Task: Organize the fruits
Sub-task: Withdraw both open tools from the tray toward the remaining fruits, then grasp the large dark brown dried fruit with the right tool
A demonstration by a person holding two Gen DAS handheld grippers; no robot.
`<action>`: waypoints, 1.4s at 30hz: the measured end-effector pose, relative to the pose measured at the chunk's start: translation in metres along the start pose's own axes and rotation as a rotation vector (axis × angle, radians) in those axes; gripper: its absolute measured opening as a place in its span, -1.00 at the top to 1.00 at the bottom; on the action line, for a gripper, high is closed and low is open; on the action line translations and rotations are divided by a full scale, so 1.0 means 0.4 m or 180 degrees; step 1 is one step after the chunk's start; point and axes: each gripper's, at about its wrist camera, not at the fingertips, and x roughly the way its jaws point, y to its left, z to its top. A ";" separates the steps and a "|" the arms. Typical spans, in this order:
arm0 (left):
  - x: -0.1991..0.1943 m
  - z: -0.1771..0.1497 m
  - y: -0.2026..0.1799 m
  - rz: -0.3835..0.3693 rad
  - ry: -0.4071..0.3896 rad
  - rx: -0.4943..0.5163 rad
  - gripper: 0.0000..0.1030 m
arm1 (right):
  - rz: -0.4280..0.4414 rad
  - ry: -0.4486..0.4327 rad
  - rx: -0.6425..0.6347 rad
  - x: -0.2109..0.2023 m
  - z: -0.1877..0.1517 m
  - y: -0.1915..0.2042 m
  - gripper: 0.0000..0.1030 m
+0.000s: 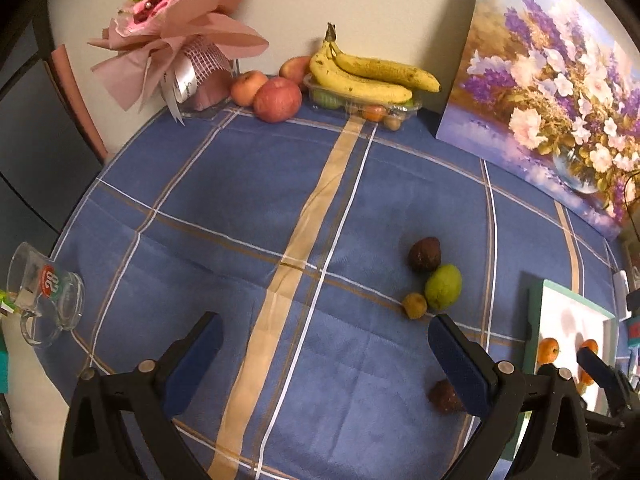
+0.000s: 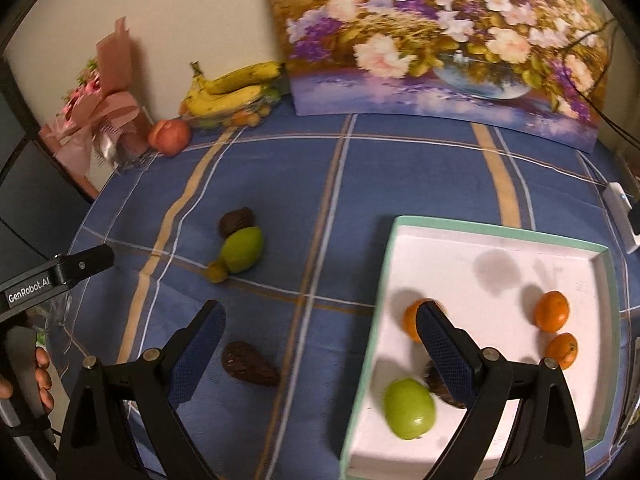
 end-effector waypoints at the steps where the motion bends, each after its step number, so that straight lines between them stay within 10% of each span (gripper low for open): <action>1: 0.006 -0.002 0.000 -0.0015 0.0040 0.0006 -1.00 | 0.0007 0.0018 -0.0020 0.004 -0.001 0.009 -0.87; 17: 0.148 -0.052 0.009 0.0147 0.0623 -0.0007 -1.00 | 0.0047 0.0511 -0.0293 0.120 -0.061 0.100 -0.86; 32: 0.149 -0.056 0.014 0.0154 0.0637 -0.0032 -1.00 | 0.0111 0.0826 -0.0416 0.192 -0.099 0.133 -0.64; 42: 0.148 -0.049 0.007 0.0146 0.0621 -0.0033 -1.00 | 0.0118 0.0875 -0.0491 0.211 -0.109 0.155 -0.06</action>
